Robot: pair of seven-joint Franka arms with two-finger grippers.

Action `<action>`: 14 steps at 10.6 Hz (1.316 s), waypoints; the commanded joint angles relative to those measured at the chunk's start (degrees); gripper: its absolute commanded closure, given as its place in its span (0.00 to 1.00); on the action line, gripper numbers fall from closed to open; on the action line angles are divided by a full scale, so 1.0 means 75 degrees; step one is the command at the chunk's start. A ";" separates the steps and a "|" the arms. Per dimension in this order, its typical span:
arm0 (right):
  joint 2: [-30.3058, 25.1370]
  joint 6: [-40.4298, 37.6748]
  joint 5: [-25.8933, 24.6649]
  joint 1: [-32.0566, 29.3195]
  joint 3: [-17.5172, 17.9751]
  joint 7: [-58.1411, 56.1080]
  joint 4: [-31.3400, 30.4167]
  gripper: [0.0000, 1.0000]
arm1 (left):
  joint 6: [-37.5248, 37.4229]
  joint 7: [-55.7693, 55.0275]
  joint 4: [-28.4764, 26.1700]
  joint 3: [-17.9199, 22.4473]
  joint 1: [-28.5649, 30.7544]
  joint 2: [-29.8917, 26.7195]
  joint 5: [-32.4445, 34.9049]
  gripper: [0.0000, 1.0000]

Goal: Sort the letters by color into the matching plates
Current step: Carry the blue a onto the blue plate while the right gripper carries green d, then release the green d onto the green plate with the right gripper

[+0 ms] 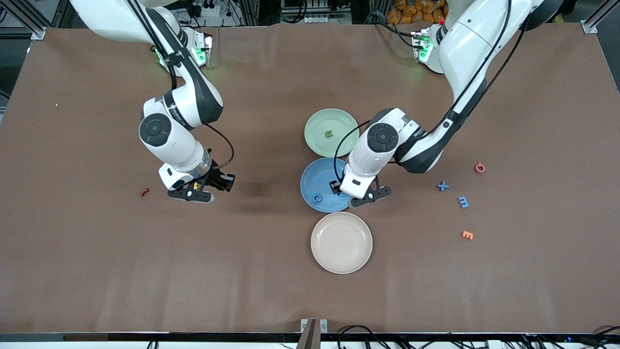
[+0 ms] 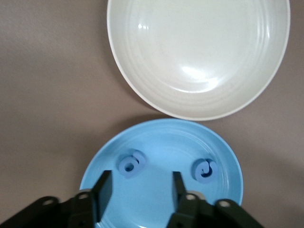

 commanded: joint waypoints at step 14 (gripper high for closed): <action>0.1249 0.1000 -0.1176 0.3039 0.1628 0.5640 0.0383 1.00 | 0.0541 0.0930 -0.2933 0.0038 0.3445 -0.1544 0.1224 0.00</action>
